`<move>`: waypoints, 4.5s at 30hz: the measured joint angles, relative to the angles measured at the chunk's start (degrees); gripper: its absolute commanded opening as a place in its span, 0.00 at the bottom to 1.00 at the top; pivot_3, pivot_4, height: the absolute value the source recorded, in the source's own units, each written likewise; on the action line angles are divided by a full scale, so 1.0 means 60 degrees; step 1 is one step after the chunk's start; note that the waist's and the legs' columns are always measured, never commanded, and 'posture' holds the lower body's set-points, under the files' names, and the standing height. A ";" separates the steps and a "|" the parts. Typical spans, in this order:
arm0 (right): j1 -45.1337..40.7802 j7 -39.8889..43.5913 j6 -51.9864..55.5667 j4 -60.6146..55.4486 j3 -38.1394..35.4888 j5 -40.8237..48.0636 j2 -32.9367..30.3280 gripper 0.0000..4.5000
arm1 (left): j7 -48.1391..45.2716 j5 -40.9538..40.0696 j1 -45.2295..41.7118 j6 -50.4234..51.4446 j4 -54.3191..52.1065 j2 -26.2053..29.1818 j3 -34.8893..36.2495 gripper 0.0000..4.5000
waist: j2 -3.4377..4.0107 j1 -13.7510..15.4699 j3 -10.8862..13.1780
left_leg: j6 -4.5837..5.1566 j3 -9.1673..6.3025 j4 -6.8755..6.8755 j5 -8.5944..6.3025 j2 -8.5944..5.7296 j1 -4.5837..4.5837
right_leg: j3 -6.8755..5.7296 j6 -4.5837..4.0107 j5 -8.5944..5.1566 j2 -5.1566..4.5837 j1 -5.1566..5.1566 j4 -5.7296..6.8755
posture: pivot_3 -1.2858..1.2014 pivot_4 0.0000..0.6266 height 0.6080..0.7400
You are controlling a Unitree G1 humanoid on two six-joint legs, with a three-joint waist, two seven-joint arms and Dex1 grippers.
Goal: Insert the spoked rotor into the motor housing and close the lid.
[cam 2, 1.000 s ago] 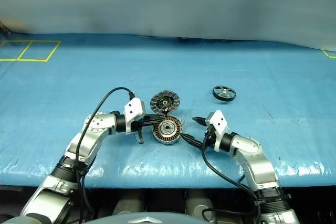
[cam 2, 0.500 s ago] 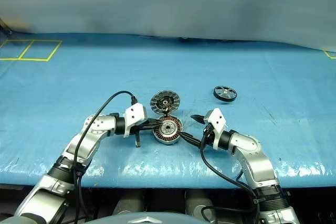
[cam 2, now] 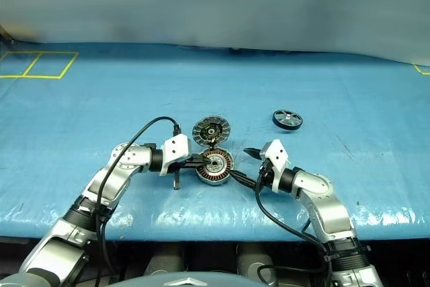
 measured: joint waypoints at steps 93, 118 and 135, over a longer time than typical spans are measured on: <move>0.0141 -0.0493 -0.0330 -0.0120 0.0046 -0.0292 -0.0009 0.99 | 0.0007 -0.1401 0.0689 0.0192 -0.1043 -0.0422 0.0688 0.00 | 0.0000 -0.0026 0.0000 | 0.0000 -0.0001 0.0002 0.0000 0.0003 0.0000 | 0.0001 0.0003 0.0002 0.0002 -0.0001 0.0007 | 0.52 0.24 1.00; -0.1785 -0.4188 0.1381 0.0110 -0.1889 -0.1727 -0.0952 0.99 | 0.1564 -0.1636 0.2722 -0.1336 -0.0803 -0.0553 0.1812 0.00 | 0.0001 -0.0009 0.0001 | 0.0001 0.0010 -0.0004 -0.0001 0.0000 -0.0002 | 0.0006 0.0000 0.0001 -0.0004 -0.0007 0.0003 | 0.52 0.24 1.00; -0.2591 -0.5370 0.2707 0.1386 -0.1707 -0.2138 -0.0033 0.66 | 0.1897 -0.1411 0.3092 -0.1407 -0.0765 -0.0511 0.1803 0.00 | 0.0003 -0.0028 0.0002 | 0.0003 0.0011 -0.0006 -0.0001 0.0000 -0.0005 | 0.0008 0.0001 0.0001 -0.0004 -0.0011 0.0002 | 0.52 0.24 1.00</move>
